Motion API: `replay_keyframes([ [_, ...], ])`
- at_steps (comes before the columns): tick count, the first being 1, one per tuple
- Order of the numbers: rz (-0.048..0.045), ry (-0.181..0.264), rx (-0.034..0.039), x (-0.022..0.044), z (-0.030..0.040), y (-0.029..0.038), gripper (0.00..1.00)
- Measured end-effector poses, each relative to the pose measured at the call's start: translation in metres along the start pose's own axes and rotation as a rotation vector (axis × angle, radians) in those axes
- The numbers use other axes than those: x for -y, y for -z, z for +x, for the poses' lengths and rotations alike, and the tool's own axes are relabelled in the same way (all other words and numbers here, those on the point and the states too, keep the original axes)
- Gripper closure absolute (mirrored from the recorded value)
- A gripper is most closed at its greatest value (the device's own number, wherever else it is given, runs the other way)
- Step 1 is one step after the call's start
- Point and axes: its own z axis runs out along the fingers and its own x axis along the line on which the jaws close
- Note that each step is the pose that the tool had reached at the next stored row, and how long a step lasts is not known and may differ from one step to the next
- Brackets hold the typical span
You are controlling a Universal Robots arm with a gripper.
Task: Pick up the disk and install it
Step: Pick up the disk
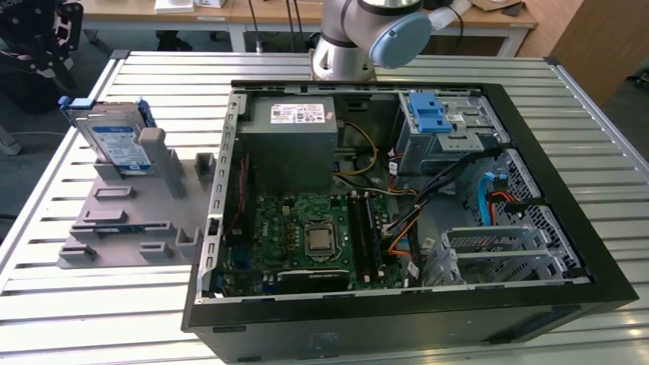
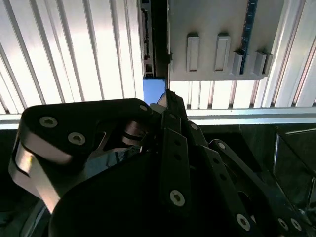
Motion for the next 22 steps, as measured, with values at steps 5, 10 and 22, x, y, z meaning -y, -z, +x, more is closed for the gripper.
replay_keyframes([
  [5,-0.0022,0.088,-0.0009,0.0,0.0,-0.0007,0.89],
  [10,-0.0034,0.139,-0.0013,0.0,0.0,-0.0009,0.89],
  [22,-0.005,0.243,-0.0016,0.0,0.0001,-0.0032,0.76],
])
